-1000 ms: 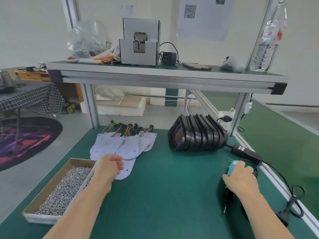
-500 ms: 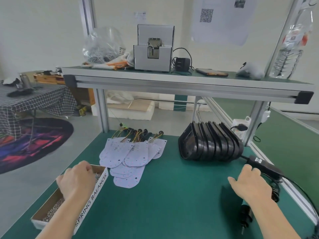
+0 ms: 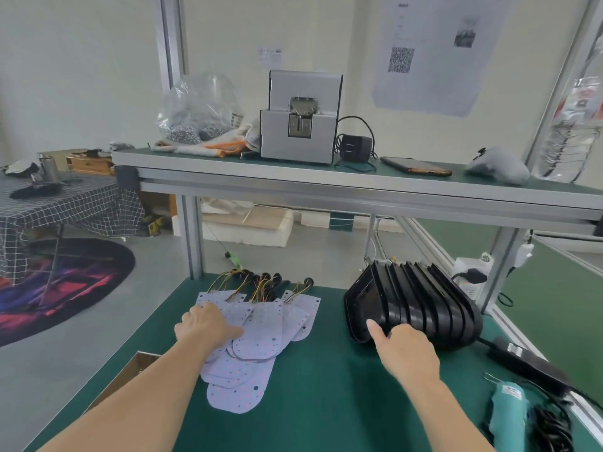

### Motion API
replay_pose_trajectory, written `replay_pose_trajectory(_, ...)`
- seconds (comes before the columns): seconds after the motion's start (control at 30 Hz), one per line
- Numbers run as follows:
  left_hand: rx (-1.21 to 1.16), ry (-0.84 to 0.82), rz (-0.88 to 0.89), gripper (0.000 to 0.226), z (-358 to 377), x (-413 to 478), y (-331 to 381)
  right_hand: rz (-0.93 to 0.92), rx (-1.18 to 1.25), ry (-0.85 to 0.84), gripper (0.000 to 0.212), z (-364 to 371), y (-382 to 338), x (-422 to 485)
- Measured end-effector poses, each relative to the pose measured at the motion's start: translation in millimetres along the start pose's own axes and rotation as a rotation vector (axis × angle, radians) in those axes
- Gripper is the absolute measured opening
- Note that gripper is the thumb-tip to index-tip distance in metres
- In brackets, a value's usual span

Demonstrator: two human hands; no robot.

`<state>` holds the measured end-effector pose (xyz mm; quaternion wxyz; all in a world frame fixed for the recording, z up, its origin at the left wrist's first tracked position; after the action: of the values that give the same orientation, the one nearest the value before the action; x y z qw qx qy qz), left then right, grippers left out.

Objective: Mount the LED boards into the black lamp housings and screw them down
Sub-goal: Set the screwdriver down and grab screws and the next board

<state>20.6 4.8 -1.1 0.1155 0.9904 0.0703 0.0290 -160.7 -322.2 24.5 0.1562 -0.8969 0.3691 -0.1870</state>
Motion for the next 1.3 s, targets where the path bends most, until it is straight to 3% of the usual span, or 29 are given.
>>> replay_pose_trajectory(0.17,0.058,-0.026,0.015,0.084,5.6,9.5,0.5,0.157,0.150,-0.193,0.080,28.0,-8.7,7.9)
replay_pose_trajectory(0.47,-0.017,-0.070,-0.080,0.080,5.9,12.2,-12.6,0.296,0.348,-0.159,0.056,39.4,2.7,2.8)
replay_pose_trajectory(0.53,-0.046,-0.068,-0.091,0.075,4.5,12.7,-11.8,0.283,0.370,-0.155,0.052,38.7,4.0,0.2)
replay_pose_trajectory(0.73,-0.292,0.028,-0.047,0.020,-15.7,14.4,-2.9,0.217,0.420,-0.211,0.040,25.0,14.9,-12.1)
replay_pose_trajectory(0.83,-0.394,0.055,-0.008,0.022,-22.9,13.6,-3.0,0.154,0.366,-0.256,0.034,10.0,26.4,-18.9)
replay_pose_trajectory(0.93,-0.540,0.095,0.030,0.007,-28.7,1.6,-4.4,0.053,0.271,-0.263,0.027,-3.9,41.0,-24.5)
replay_pose_trajectory(1.1,-0.706,0.091,0.137,0.011,-39.8,-26.0,-3.6,-0.123,-0.008,-0.318,0.038,-18.1,61.5,-29.2)
replay_pose_trajectory(1.3,-0.965,-0.103,0.297,0.010,-57.9,-71.3,-5.0,-0.171,-0.032,-0.453,0.037,-23.8,76.4,-34.2)
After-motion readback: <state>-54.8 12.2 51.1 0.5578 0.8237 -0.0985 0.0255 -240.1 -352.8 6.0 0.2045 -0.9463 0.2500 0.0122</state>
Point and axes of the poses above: each hand's wrist, its own x-axis towards the middle knuckle, its own z-axis out of the palm, y = z × x, the point moved 4 cm from there along x, towards the middle knuckle, and after that the axes turned 11 degrees about y, right-handed, at the moved point
